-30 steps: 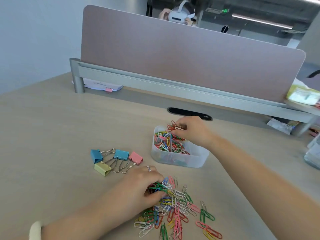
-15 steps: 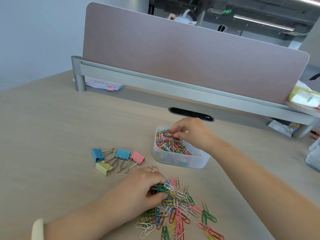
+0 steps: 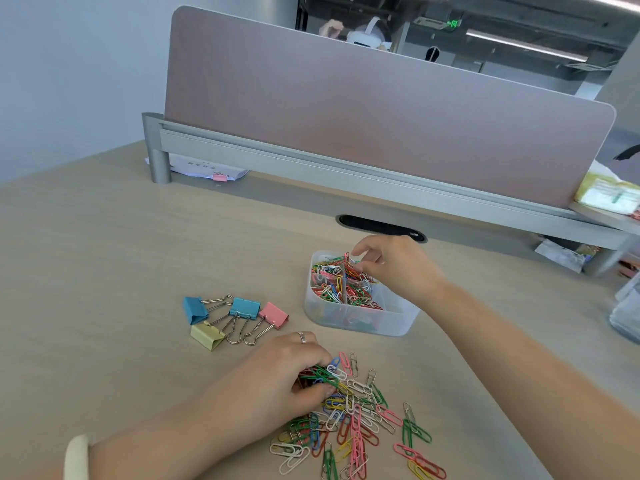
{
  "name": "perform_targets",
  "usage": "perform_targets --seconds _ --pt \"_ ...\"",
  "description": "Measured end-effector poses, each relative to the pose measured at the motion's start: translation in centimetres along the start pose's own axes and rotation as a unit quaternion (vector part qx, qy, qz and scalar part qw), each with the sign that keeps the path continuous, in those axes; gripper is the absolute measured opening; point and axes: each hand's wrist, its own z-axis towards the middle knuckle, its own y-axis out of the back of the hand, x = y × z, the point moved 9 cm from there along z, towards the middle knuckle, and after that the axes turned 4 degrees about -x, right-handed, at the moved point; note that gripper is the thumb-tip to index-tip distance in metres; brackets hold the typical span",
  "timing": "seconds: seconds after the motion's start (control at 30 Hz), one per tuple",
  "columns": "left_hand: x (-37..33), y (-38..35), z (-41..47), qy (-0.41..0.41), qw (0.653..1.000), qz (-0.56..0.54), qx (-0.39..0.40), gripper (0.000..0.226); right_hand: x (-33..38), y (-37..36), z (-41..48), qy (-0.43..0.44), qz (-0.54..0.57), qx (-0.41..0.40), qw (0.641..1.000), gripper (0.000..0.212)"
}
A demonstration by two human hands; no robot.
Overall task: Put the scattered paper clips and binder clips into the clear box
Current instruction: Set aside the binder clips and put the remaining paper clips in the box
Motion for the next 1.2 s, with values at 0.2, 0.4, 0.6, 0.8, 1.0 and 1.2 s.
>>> perform_targets --seconds 0.2,0.4,0.6,0.8,1.0,1.2 --pt "0.3 -0.1 -0.1 0.002 1.000 -0.004 -0.003 0.038 0.5 0.1 -0.2 0.013 0.013 0.007 1.000 0.014" --pt "0.1 0.0 -0.1 -0.002 1.000 0.007 -0.002 0.042 0.4 0.2 -0.1 0.011 0.038 0.001 0.999 0.021" --pt "-0.2 0.2 -0.1 0.000 1.000 0.012 0.003 0.026 1.3 -0.8 0.0 0.055 0.011 0.021 0.998 0.036" --pt "0.1 -0.1 -0.1 0.003 1.000 0.014 0.009 0.031 0.6 -1.0 -0.6 0.053 0.012 -0.002 0.999 0.032" --pt "-0.2 0.1 -0.2 -0.009 1.000 0.019 0.002 0.020 0.1 -1.2 -1.2 0.054 0.014 0.018 0.998 0.031" --pt "0.4 0.3 -0.2 0.014 1.000 -0.001 -0.008 0.038 1.1 1.2 -3.8 0.069 0.110 -0.049 0.990 0.027"
